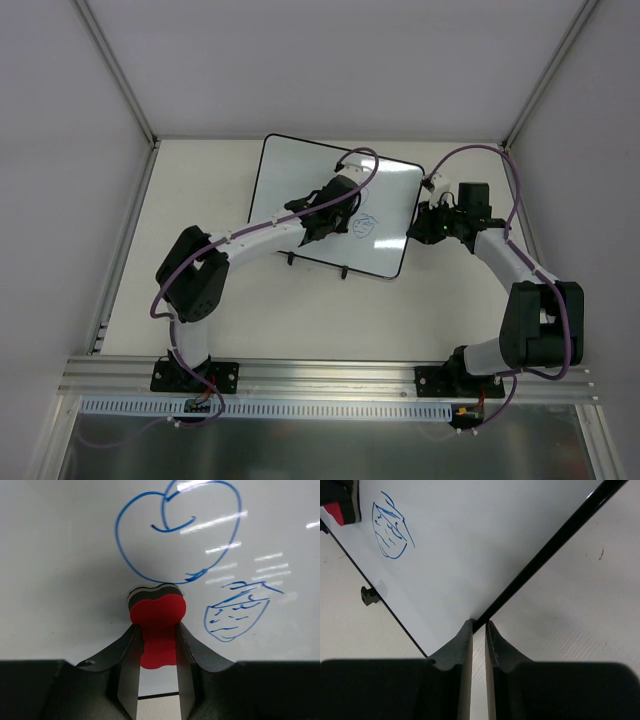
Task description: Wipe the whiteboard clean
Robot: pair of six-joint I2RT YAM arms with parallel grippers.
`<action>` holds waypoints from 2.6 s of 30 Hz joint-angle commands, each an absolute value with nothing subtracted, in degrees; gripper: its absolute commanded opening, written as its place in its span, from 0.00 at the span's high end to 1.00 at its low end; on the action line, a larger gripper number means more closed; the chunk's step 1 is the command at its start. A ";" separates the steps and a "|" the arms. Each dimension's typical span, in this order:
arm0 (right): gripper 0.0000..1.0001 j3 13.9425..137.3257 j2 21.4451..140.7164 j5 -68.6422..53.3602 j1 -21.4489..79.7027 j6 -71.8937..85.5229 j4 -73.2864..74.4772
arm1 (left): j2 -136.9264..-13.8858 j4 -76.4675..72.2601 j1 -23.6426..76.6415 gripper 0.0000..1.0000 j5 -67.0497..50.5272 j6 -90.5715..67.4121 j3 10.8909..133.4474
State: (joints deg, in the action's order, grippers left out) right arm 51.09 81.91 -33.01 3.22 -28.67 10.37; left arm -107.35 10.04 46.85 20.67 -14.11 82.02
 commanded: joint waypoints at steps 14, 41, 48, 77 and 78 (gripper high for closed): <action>0.92 50.63 80.60 -32.26 4.48 -30.41 10.37 | -113.91 9.49 46.32 1.00 22.67 -8.35 95.18; 0.92 50.80 80.60 -31.47 5.54 -31.11 10.20 | -117.42 9.67 42.88 1.00 13.46 -0.88 102.92; 0.92 50.89 80.60 -31.11 5.89 -31.29 10.20 | -119.70 10.46 46.66 1.00 10.99 1.14 102.92; 0.92 50.54 80.33 -30.59 6.24 -31.38 10.37 | -111.10 13.89 38.94 1.00 20.57 -1.30 92.03; 0.92 50.45 80.25 -30.59 6.24 -31.29 10.28 | -111.01 13.89 38.94 1.00 20.13 -2.88 91.24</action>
